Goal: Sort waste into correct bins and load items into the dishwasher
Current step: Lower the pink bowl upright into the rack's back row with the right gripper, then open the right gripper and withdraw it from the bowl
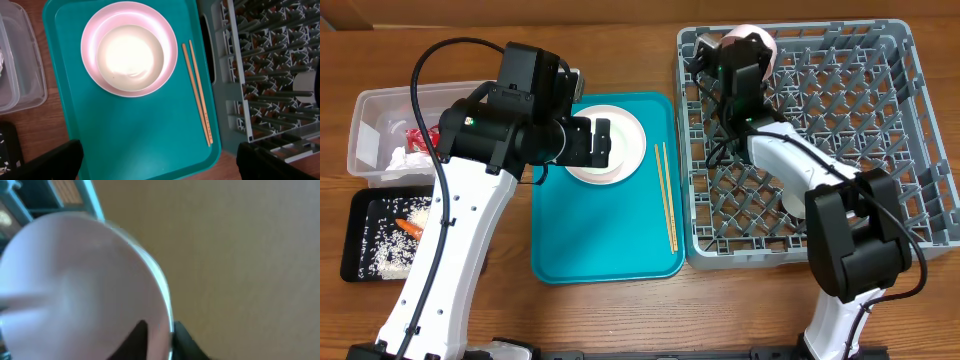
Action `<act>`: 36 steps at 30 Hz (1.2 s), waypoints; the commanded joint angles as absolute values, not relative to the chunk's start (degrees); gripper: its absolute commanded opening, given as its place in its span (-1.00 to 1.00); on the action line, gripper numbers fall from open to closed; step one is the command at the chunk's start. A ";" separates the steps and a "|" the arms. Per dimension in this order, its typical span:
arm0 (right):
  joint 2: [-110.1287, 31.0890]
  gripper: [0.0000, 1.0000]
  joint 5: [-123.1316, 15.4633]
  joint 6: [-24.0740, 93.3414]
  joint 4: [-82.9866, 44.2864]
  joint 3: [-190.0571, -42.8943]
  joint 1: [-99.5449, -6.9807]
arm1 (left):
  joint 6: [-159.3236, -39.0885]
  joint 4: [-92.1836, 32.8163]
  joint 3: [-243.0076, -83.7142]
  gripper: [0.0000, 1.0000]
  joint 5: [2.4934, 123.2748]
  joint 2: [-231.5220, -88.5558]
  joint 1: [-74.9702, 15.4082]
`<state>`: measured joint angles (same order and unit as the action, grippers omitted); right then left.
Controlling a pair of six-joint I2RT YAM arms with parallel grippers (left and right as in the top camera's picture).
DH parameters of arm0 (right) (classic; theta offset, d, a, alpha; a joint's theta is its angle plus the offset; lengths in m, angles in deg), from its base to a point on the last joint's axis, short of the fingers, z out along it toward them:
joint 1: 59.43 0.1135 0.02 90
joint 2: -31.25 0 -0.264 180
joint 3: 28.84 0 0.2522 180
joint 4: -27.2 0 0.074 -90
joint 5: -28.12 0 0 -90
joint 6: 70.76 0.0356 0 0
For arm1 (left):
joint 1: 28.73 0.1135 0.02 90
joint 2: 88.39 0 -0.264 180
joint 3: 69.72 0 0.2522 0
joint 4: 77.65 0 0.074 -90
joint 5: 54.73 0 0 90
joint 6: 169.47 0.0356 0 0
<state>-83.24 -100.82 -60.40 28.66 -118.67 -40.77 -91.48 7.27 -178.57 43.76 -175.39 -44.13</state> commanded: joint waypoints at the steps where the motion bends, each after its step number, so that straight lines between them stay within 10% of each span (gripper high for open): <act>1: -84.05 -0.47 -105.86 -60.27 28.05 -117.97 -40.49 | -91.24 7.24 -179.75 1.00 43.37 -174.91 -44.41; 36: -66.17 0.25 -91.57 -24.05 -4.74 -117.99 -35.44 | -91.24 7.27 -179.75 0.99 43.37 -174.91 -44.41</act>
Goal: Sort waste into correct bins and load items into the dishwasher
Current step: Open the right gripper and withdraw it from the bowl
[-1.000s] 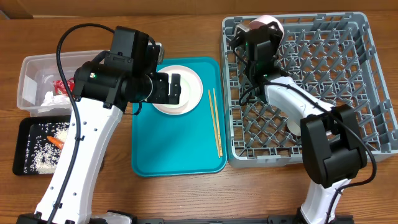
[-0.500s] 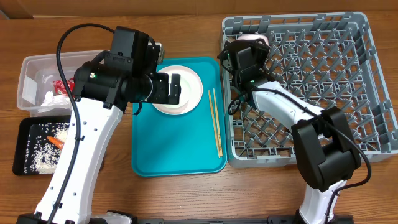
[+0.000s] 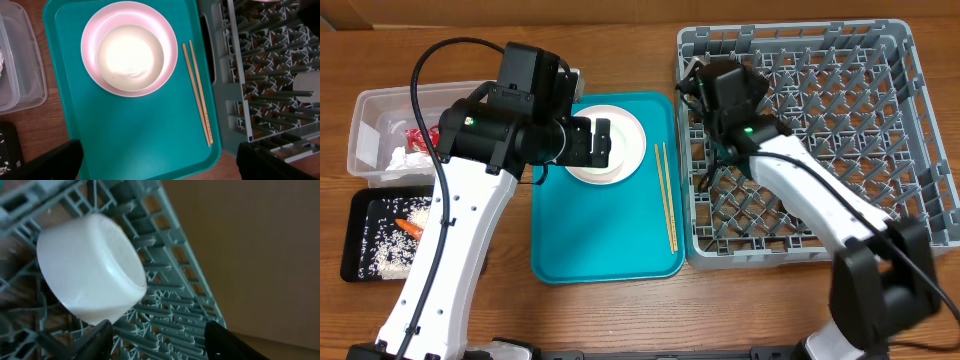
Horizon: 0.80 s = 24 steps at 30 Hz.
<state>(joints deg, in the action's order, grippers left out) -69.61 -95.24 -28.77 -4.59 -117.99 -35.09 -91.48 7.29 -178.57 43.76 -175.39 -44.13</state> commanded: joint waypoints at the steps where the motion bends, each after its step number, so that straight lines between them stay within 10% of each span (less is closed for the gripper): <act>1: -65.52 0.26 -91.33 -23.31 -4.94 -117.99 -35.44 | -91.24 7.27 -179.75 1.00 43.37 -174.91 -44.41; 4: -64.23 0.24 -91.26 -17.50 -4.65 -117.99 -35.48 | -91.24 7.27 -179.75 0.99 43.37 -174.91 -44.41; 7: -64.12 -0.56 -89.62 -7.57 -4.26 -117.99 -36.23 | -91.24 7.24 -179.75 1.00 43.37 -174.91 -44.41; 10: -64.12 -0.92 -81.41 3.77 -4.32 -117.97 -38.28 | -91.24 7.27 -179.75 1.00 43.37 -174.91 -44.41; 24: -68.40 -0.92 -58.94 25.13 2.89 -117.97 -49.71 | -91.24 7.27 -179.75 1.00 43.37 -174.91 -44.41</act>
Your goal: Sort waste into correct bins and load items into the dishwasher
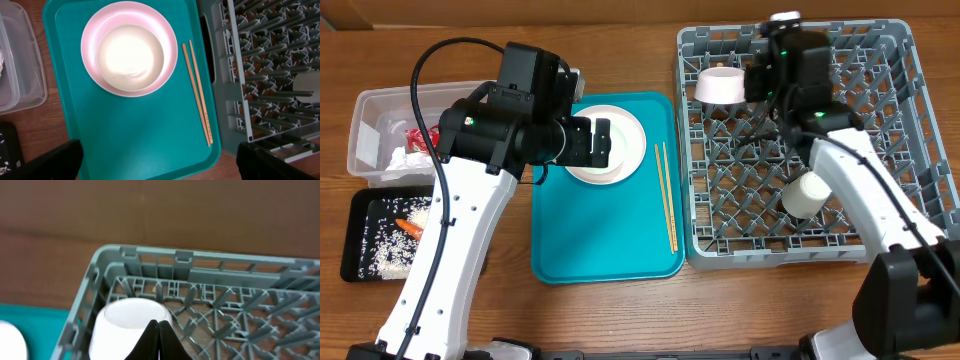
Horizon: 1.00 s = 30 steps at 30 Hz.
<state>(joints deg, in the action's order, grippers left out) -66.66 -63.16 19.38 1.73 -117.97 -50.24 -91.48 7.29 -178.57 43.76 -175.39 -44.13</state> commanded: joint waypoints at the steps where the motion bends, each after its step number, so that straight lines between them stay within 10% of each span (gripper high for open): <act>1: -68.71 -0.92 -58.65 25.15 3.81 -117.97 -49.58 | -91.24 7.27 -179.75 0.99 43.37 -174.91 -44.41; 30: -79.00 -0.92 -54.28 25.06 10.58 -118.02 -48.90 | -91.24 7.24 -179.75 0.99 43.37 -174.91 -44.41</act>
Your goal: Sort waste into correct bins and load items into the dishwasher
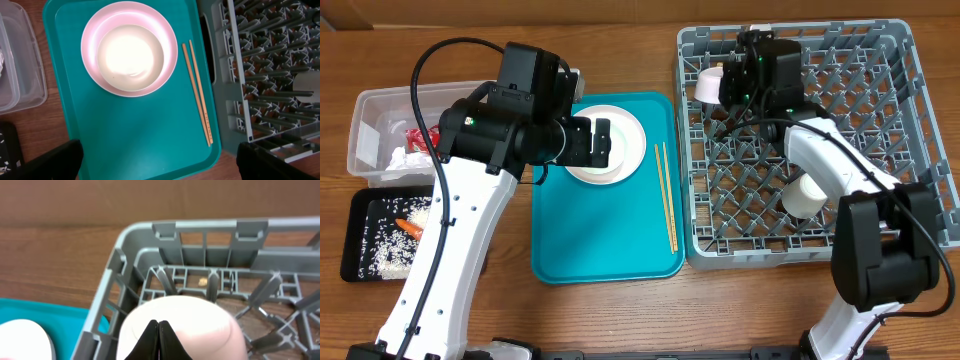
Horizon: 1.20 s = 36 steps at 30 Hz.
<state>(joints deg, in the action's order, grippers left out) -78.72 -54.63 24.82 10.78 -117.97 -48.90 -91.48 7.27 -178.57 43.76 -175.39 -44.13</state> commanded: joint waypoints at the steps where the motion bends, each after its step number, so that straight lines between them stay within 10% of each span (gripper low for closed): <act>1: -78.76 -0.92 -54.28 25.06 9.80 -118.10 -48.90 | -91.24 7.27 -179.75 0.99 43.37 -174.91 -44.41; 25: -57.04 -0.92 -50.89 30.04 -12.85 -121.08 -47.28 | -91.24 7.27 -179.75 0.99 43.37 -174.91 -44.41; 36: -53.83 -0.55 -36.95 29.93 -38.84 -120.99 -46.96 | -91.24 7.27 -179.75 1.00 43.37 -174.91 -44.41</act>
<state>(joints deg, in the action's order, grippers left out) -53.89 -40.14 29.74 -37.72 -120.33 -47.02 -91.48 7.27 -178.57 43.74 -175.39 -44.13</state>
